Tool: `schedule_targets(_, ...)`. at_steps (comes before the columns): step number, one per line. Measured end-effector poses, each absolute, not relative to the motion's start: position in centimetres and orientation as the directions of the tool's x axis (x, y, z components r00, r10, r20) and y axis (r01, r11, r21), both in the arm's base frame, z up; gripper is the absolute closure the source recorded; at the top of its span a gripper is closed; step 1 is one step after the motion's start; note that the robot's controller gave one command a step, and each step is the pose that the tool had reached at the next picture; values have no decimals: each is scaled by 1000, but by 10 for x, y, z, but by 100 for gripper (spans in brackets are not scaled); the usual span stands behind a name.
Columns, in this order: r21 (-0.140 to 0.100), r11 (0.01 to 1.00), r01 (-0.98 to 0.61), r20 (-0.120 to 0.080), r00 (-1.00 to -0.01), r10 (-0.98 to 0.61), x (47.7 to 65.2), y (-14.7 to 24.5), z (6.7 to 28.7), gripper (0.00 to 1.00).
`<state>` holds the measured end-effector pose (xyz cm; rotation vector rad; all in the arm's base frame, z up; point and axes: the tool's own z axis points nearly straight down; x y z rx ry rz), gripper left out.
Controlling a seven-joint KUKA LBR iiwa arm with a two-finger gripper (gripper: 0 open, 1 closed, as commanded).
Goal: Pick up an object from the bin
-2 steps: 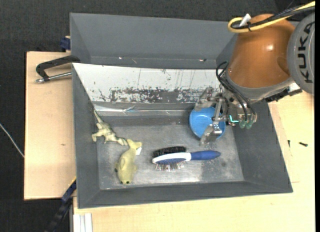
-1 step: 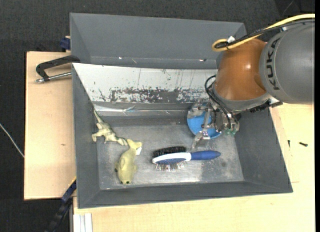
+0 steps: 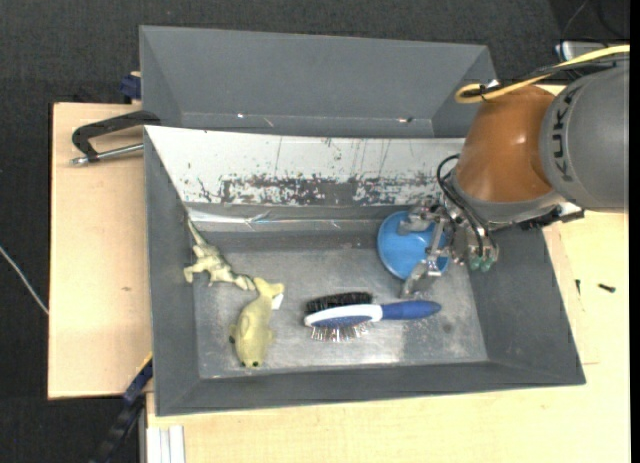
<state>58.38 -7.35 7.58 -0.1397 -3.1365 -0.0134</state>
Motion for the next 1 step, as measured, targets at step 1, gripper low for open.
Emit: schedule_targets(1,3,997,81,13,-997,81,582,-73,78,100)
